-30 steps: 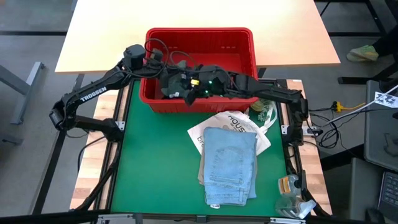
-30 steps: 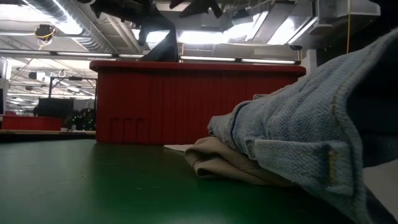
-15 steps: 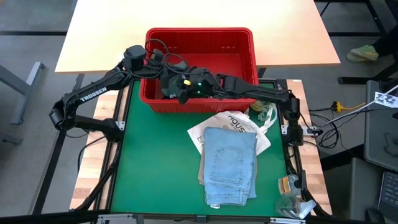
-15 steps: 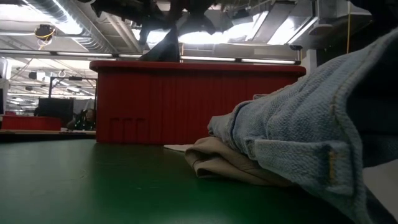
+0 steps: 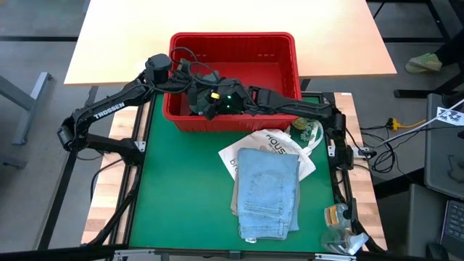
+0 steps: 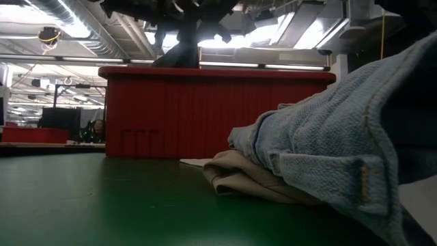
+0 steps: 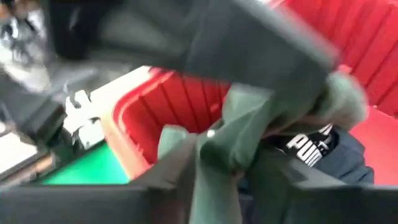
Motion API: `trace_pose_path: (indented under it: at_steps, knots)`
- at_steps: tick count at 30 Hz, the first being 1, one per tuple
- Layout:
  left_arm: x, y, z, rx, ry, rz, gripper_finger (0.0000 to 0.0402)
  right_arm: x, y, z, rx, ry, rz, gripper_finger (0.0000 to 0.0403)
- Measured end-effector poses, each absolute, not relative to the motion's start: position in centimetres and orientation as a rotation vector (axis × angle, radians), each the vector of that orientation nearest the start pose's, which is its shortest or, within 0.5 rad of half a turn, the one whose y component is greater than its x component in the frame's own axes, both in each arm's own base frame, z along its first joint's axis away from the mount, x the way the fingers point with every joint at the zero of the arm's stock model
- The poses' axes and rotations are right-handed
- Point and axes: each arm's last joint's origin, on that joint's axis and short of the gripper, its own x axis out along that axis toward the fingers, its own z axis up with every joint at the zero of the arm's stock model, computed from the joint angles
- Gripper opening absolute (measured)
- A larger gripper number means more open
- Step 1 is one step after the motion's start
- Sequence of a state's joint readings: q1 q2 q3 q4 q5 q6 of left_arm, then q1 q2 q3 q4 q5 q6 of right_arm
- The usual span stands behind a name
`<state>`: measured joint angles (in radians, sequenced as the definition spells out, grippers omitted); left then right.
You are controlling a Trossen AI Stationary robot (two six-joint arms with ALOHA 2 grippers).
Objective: Fold Laundry from Bin
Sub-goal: Fold the green polo shirt
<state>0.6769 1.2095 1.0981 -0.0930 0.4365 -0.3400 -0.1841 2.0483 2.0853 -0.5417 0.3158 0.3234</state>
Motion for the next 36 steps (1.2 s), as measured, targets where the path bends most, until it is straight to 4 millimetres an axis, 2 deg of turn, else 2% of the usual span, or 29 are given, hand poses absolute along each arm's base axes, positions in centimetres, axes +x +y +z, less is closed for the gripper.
trace_pose_path:
  at_steps: [4,5,10,15,21,23,27,31,36]
  knots:
    - [21.7,15.9,36.4,-0.446,0.134,0.256,0.0000,45.4,-9.2,36.6,0.228,0.455,-0.500,0.0027]
    - [21.7,15.8,36.4,-0.447,0.135,0.243,0.0000,45.1,-9.1,36.8,0.224,0.471,-0.481,0.0014]
    - [21.8,15.7,36.4,-0.451,0.140,0.191,0.0000,43.8,-8.5,38.9,0.203,0.532,-0.463,0.0026]
    - [21.8,15.7,36.6,-0.431,0.129,0.180,0.0000,42.0,-7.0,42.7,0.190,0.536,-0.408,0.0006]
    - [21.9,15.6,37.4,-0.375,0.054,0.165,0.0000,39.5,-4.7,44.7,0.197,0.565,-0.289,0.0004]
    - [21.9,15.7,37.8,-0.349,0.017,0.171,0.0000,38.5,-3.6,45.3,0.222,0.589,-0.234,0.0005]
    - [22.0,15.7,38.0,-0.318,0.004,0.167,0.0000,37.4,-1.1,45.1,0.300,0.698,-0.100,0.0004]
    - [22.0,15.7,37.9,-0.319,0.011,0.170,0.0000,36.7,2.9,44.5,0.357,0.813,0.024,0.0005]
    - [22.2,15.4,37.8,-0.324,0.020,0.156,0.0000,35.1,8.6,43.6,0.338,0.954,0.117,0.0002]
